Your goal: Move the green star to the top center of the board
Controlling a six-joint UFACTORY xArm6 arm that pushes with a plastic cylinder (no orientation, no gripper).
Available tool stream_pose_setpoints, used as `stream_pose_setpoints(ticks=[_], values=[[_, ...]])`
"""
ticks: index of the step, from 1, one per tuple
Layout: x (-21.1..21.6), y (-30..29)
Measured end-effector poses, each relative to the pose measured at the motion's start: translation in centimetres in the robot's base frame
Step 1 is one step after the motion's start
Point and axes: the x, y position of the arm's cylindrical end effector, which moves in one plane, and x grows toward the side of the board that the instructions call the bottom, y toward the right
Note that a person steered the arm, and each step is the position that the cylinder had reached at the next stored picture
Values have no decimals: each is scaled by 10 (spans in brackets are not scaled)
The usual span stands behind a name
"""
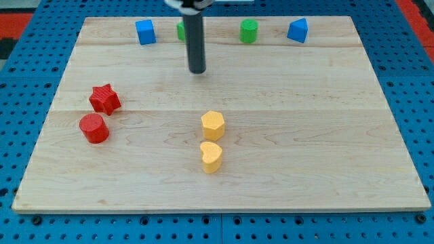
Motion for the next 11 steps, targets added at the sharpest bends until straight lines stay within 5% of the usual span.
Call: stream_pose_setpoints(ticks=[4,6,9,11], values=[[-136,-10],[-90,-46],[-53,48],[-71,26]])
